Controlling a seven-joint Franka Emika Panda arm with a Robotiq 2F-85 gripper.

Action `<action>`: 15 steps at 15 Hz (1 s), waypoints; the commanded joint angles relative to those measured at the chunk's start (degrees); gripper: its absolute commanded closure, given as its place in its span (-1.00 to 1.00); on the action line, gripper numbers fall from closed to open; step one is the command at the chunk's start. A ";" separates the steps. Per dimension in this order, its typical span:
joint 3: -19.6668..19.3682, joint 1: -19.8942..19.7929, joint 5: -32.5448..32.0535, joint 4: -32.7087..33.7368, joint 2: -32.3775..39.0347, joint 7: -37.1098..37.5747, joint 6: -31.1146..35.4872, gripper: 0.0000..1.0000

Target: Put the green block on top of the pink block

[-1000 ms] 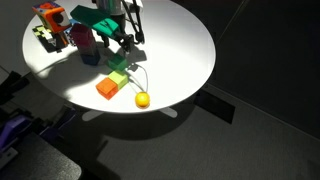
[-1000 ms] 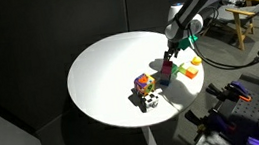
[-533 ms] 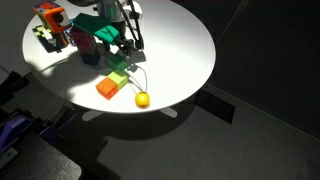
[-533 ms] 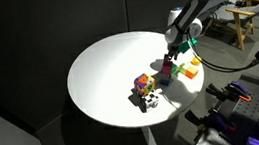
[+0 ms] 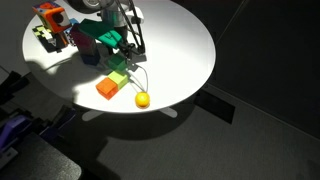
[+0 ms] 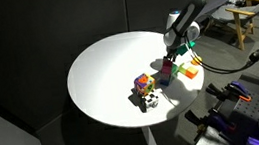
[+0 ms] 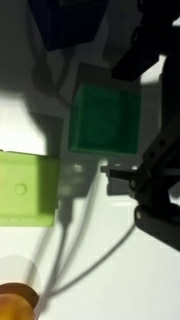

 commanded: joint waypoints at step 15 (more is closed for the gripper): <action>-0.99 0.48 -3.36 -1.18 -6.94 1.30 -7.49 0.38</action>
